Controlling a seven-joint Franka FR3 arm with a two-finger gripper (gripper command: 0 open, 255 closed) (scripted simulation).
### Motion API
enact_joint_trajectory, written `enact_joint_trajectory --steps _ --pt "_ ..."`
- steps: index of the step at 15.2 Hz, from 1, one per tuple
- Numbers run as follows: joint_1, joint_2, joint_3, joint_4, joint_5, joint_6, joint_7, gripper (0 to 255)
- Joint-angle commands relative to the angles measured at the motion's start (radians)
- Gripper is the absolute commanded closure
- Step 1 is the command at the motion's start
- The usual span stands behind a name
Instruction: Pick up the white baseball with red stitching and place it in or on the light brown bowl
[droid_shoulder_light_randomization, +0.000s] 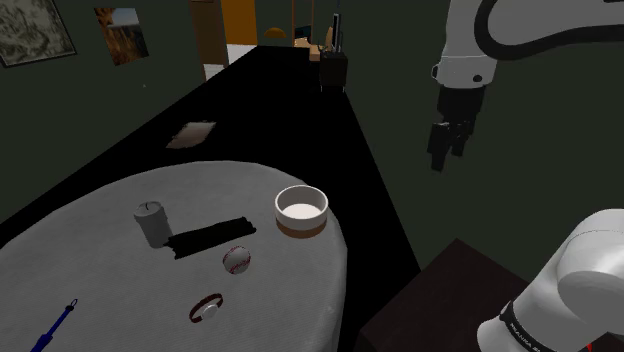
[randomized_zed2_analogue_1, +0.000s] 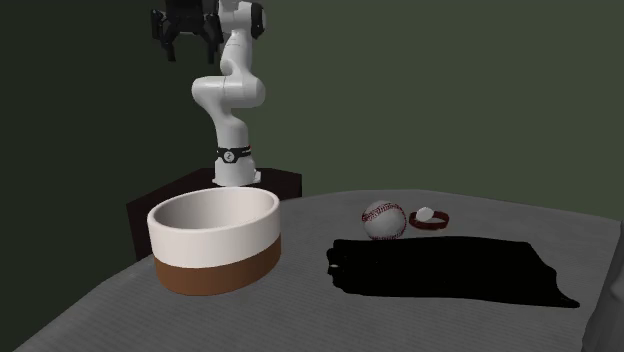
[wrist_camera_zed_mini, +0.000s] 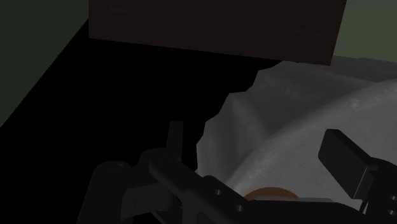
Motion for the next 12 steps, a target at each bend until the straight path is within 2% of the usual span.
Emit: enact_joint_trajectory --steps 1,12 --pt "0.000 0.000 0.000 0.000 0.000 0.000 0.000 0" --pt "0.070 0.295 0.161 0.050 0.088 0.266 0.147 0"
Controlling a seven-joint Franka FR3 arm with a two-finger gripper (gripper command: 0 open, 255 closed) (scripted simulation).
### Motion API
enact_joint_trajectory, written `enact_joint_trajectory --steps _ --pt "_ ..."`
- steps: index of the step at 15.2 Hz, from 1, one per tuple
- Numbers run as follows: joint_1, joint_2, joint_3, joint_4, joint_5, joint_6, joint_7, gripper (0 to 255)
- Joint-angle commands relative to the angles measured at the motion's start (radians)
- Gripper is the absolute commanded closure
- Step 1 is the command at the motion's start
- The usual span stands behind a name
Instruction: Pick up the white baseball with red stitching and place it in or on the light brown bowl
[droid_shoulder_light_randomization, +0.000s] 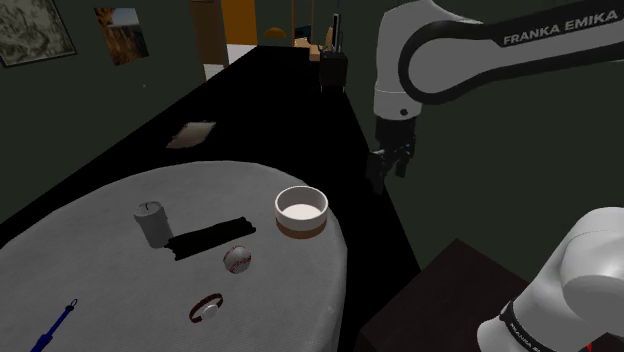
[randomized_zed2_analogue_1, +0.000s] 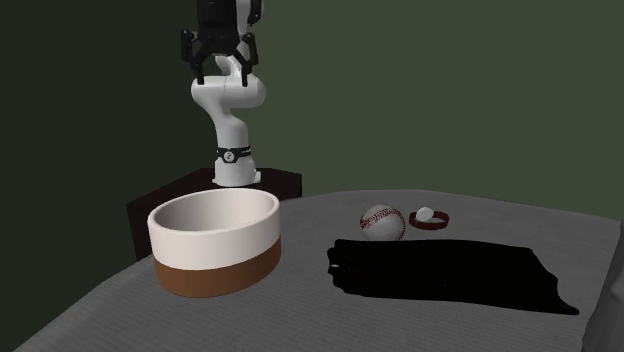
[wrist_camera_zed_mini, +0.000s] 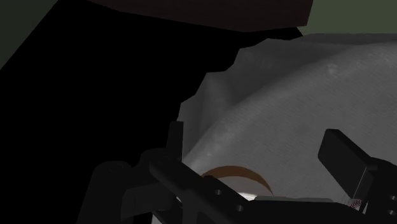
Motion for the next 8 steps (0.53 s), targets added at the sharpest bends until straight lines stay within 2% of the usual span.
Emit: enact_joint_trajectory --steps 1,8 --pt "0.009 0.066 0.027 0.024 0.005 0.048 0.026 0" --pt "0.037 0.302 0.118 0.140 -0.014 0.179 0.130 0"
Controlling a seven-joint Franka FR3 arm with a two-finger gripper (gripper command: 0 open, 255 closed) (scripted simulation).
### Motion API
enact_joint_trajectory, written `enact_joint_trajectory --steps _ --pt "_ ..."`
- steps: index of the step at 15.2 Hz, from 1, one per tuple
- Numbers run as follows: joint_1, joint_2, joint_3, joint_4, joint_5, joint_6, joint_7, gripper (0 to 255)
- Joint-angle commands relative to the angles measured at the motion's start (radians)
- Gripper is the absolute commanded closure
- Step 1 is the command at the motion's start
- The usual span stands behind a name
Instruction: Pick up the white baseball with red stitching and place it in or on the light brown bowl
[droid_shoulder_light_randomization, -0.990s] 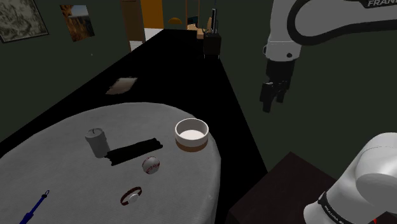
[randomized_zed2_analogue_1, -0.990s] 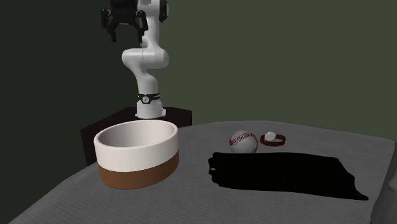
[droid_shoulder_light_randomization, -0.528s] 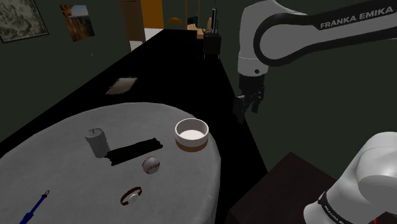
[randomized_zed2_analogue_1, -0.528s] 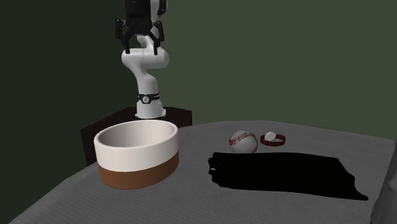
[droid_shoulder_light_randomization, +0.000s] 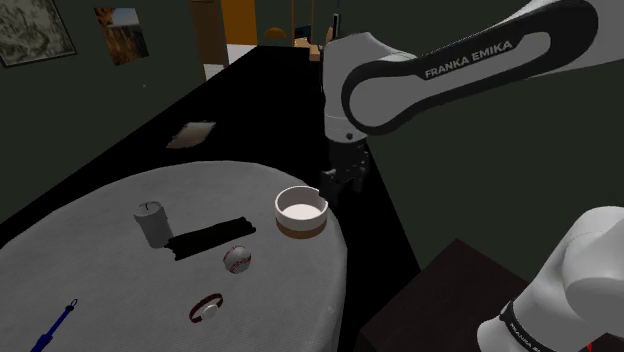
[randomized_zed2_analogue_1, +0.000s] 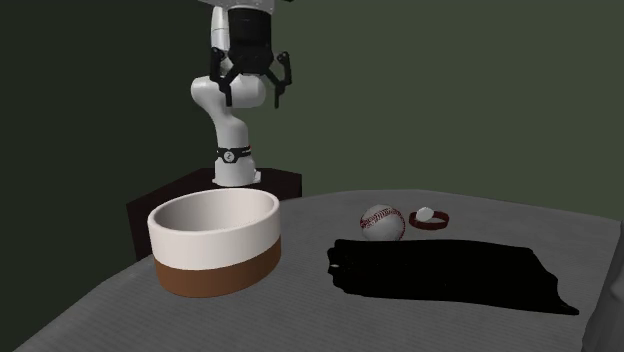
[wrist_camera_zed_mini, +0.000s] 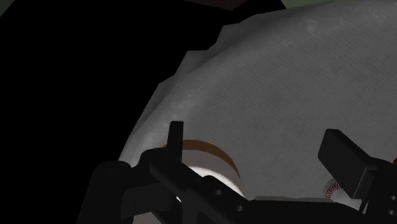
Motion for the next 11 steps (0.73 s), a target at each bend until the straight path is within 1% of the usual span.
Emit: enact_joint_trajectory --steps 1,6,11 --pt "0.009 0.067 0.024 0.036 -0.012 0.033 0.033 0" --pt "0.038 0.250 0.069 0.160 -0.072 0.093 0.119 0" --pt "0.088 0.439 0.089 0.314 -0.151 0.121 0.203 0"
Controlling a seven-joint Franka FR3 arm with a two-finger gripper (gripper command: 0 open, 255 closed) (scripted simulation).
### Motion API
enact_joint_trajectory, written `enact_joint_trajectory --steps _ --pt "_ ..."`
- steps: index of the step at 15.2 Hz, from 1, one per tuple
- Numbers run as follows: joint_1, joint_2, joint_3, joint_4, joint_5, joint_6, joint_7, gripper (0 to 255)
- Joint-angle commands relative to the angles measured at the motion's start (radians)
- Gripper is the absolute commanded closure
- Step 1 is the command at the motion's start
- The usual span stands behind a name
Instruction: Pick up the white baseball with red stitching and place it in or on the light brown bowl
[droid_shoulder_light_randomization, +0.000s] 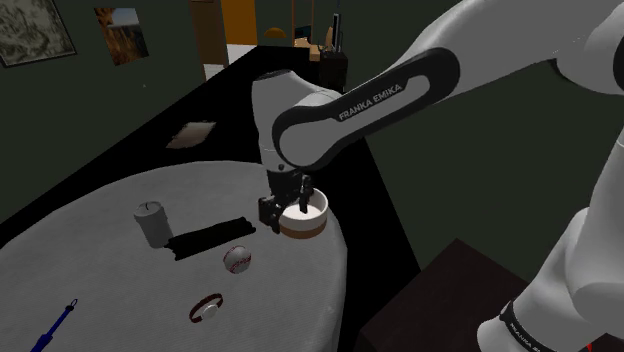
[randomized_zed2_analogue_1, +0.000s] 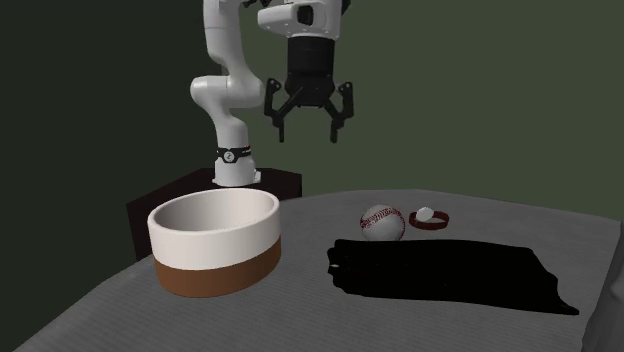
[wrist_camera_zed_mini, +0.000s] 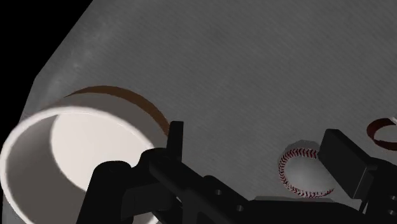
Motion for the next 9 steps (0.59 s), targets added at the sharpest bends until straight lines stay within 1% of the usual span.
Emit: enact_joint_trajectory --steps 1,5,9 --pt "0.023 0.071 0.004 0.057 -0.031 0.012 0.031 0" --pt "0.081 0.225 0.001 0.211 -0.093 0.006 0.084 0" --pt "0.149 0.383 -0.012 0.394 -0.144 -0.021 0.119 0"
